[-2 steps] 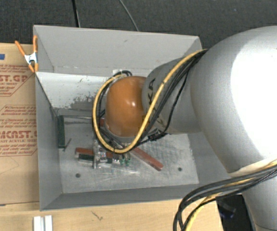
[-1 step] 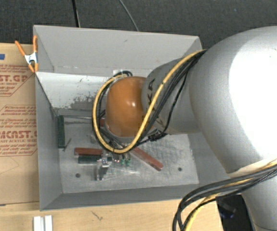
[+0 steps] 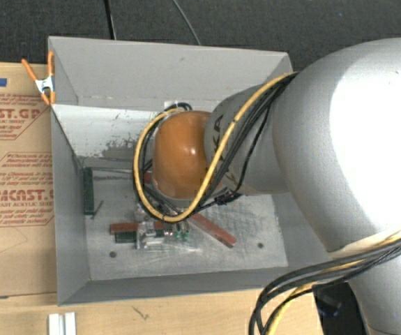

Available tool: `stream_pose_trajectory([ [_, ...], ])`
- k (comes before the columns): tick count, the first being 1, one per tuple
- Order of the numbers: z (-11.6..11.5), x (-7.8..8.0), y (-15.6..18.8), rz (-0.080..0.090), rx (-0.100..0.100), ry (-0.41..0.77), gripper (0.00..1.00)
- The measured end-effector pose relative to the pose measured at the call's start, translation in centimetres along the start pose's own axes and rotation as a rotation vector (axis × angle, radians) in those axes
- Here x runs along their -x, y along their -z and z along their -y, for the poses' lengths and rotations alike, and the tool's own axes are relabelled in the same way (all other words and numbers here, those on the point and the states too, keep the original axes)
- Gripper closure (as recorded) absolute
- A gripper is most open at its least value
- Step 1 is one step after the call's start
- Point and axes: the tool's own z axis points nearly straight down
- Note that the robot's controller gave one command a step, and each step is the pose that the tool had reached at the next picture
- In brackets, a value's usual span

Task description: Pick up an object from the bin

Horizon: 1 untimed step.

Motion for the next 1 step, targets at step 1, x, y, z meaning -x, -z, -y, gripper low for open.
stream_pose_trajectory([
  [1,0.0,0.0,0.0,0.0,0.0,0.0,1.0],
])
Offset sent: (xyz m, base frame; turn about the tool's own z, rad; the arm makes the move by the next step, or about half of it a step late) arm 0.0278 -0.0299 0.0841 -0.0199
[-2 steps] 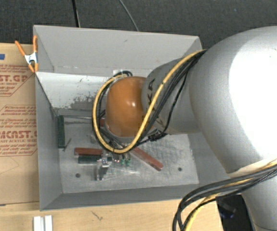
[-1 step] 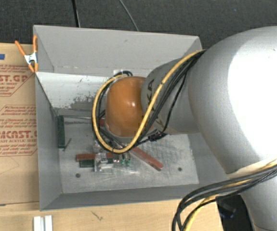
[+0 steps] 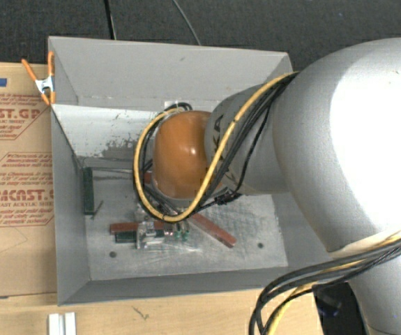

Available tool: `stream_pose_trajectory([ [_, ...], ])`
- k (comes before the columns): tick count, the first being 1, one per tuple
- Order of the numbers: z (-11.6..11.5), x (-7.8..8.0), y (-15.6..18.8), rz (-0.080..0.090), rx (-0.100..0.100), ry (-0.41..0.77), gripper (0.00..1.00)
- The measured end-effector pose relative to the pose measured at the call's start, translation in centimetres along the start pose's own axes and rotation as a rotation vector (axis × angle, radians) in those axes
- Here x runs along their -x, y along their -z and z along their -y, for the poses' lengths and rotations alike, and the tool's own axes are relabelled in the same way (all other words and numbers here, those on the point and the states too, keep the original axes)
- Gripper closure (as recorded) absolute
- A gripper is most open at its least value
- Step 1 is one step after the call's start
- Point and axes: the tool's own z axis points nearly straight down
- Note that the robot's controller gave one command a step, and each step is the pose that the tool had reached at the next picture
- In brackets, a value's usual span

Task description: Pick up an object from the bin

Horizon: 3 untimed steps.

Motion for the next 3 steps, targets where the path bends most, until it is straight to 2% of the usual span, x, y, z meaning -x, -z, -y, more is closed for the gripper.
stream_pose_trajectory([
  [1,3.0,2.7,8.4,0.002,-0.001,0.02,1.0],
  [2,3.0,2.6,8.4,0.002,-0.001,0.02,1.0],
  [3,3.6,3.1,17.9,0.003,-0.001,0.053,1.0],
])
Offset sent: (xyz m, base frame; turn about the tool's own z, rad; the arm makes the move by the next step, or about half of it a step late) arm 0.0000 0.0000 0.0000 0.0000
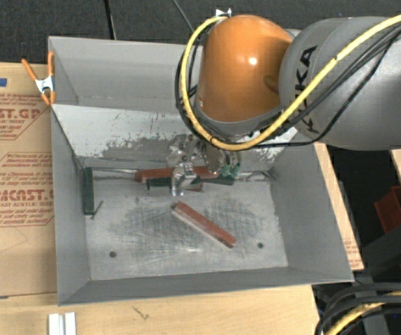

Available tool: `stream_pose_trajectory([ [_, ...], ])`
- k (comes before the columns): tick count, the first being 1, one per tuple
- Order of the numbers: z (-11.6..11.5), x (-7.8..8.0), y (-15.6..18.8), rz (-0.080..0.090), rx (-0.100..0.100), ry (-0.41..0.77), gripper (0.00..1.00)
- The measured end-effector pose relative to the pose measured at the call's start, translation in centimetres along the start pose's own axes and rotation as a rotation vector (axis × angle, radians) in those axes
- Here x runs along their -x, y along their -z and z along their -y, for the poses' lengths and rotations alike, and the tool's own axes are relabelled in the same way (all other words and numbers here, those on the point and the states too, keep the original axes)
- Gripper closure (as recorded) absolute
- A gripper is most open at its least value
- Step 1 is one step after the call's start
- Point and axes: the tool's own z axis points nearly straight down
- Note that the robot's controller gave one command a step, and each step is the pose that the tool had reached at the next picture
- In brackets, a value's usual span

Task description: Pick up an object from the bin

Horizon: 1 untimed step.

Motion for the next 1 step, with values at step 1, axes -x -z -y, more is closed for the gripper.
stream_pose_trajectory([
  [1,0.0,0.0,0.0,0.0,0.0,0.0,1.0],
])
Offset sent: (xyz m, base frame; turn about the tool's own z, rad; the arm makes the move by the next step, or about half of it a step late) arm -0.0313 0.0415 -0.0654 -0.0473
